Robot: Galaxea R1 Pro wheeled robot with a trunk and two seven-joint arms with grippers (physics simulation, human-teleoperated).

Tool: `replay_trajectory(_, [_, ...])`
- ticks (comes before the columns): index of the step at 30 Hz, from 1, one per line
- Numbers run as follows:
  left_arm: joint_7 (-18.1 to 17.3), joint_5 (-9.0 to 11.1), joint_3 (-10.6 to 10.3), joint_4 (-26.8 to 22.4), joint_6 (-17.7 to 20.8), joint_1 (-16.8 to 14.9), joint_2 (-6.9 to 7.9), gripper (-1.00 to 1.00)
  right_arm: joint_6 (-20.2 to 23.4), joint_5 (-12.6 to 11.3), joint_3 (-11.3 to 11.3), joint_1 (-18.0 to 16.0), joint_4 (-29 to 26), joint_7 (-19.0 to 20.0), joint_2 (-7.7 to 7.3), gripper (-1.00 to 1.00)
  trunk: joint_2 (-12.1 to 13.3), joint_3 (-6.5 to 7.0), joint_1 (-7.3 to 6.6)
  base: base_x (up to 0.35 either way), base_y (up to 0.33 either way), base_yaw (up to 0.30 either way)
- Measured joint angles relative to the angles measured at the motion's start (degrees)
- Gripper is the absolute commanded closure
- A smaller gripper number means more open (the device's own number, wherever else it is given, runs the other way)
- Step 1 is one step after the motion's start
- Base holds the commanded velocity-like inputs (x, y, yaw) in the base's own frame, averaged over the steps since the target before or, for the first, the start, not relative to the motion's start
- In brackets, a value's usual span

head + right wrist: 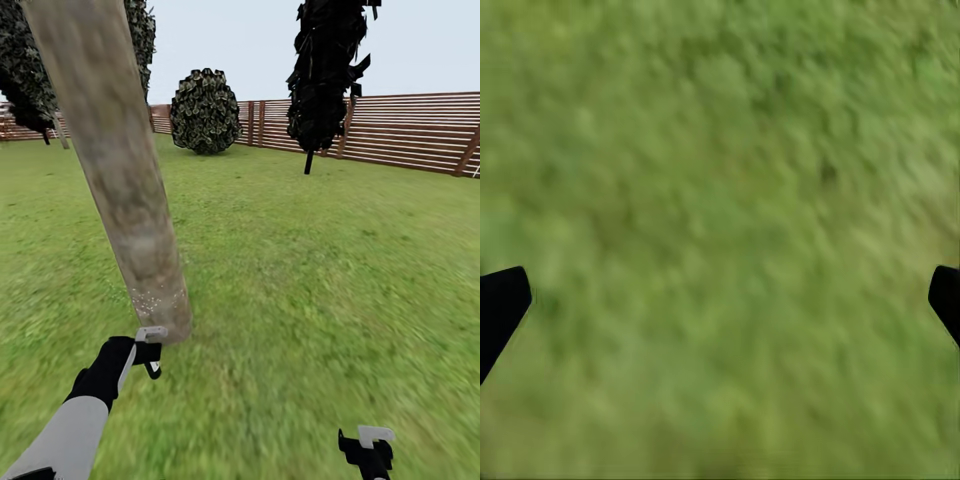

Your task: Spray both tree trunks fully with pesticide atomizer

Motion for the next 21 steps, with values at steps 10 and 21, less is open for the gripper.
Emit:
replay_trajectory(10, [0.3,-0.4,-1.3,-0.1,11.8,-8.0,-0.43,1.0,0.0,0.0,0.0,0.0,-0.1,0.1,0.0,-1.0,0.0,0.0,0.0,0.003,-0.002,0.193])
replay_trajectory(21, [0.2,-0.3,-3.5,-10.1,16.6,-7.5,-0.47,1.0,0.0,0.0,0.0,0.0,0.0,0.2,-0.01,-1.0,0.0,0.0,-0.02,0.151,-0.108,0.001])
